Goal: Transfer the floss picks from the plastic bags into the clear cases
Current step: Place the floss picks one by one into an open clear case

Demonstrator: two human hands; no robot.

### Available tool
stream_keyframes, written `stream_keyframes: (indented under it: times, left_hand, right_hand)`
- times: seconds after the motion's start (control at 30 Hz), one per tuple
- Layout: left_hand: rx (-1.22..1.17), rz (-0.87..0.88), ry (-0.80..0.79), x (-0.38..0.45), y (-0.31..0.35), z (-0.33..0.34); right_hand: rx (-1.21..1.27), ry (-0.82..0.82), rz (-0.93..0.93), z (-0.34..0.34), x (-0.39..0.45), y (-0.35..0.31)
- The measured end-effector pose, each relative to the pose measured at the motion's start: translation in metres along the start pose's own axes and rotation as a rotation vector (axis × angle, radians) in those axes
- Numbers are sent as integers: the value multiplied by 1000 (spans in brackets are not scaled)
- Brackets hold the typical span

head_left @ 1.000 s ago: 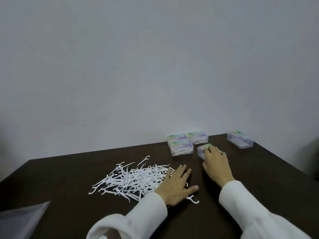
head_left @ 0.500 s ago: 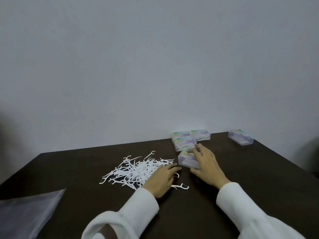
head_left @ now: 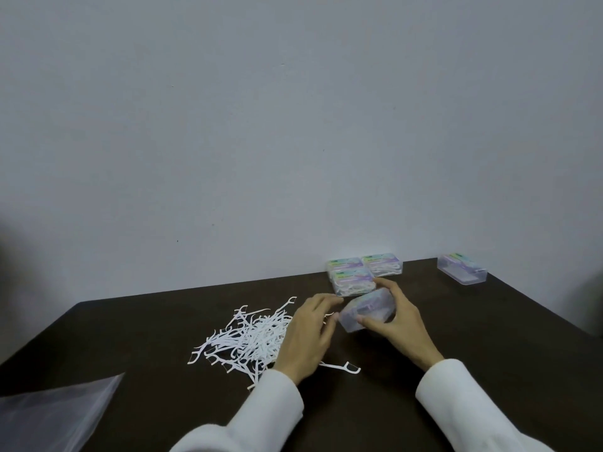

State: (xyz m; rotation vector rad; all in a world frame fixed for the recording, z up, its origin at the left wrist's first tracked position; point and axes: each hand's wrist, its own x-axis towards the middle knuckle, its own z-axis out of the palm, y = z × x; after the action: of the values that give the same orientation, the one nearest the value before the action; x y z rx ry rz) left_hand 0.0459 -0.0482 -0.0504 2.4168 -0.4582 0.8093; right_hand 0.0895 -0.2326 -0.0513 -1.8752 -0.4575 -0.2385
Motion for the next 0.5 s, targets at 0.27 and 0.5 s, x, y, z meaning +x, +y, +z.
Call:
stream_keyframes:
  times: [0.27,0.5]
  left_hand:
    - [81,133,51,-4,10,5]
    - [239,228,56,-6,13,2]
  right_hand:
    - [39,30,-42,8,-7,-17]
    - [-50,62,-68,12,-7,-15]
